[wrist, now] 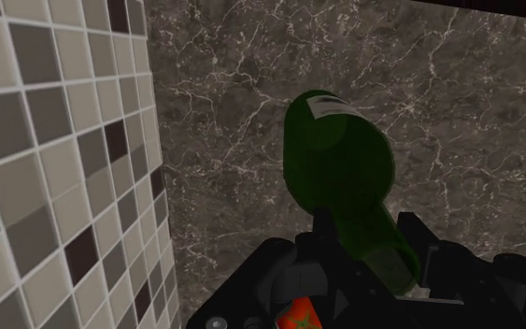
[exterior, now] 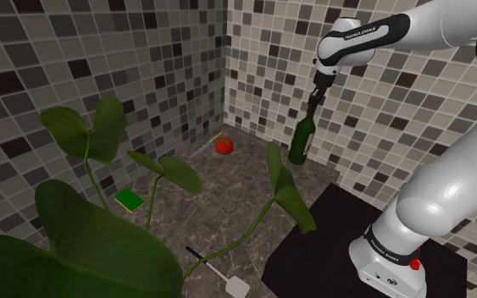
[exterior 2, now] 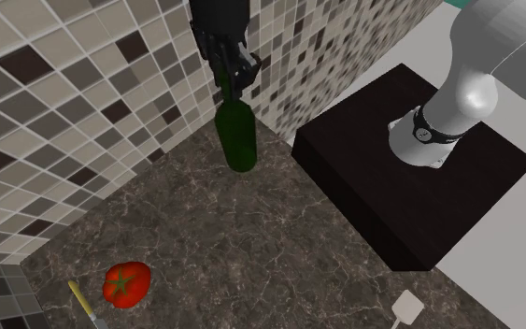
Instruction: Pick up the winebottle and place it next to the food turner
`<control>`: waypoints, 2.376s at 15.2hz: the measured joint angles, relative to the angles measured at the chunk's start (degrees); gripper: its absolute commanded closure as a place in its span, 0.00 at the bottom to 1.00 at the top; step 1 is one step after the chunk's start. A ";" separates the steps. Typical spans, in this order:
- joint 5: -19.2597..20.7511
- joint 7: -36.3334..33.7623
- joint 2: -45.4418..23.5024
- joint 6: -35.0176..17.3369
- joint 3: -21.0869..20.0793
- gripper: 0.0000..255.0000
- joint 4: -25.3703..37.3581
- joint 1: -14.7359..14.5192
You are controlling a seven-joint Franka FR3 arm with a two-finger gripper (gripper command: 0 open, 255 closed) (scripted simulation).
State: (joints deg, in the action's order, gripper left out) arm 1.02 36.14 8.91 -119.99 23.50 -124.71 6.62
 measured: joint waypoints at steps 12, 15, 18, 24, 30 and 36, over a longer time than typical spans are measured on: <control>0.71 -0.89 2.02 9.17 -0.60 1.00 7.30 -0.10; 0.77 -1.06 2.25 11.40 -0.75 1.00 9.32 -0.16; 0.68 -1.11 2.08 13.66 -0.83 1.00 11.72 -0.24; 0.65 -1.14 2.09 18.34 -0.93 1.00 16.40 -0.30; 0.45 -1.20 1.65 23.11 -1.05 1.00 21.58 -0.43; -0.06 -0.93 0.32 27.85 -0.90 1.00 27.56 -0.50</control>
State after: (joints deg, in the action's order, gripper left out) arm 0.97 35.21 9.23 -92.14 22.60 -97.15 6.12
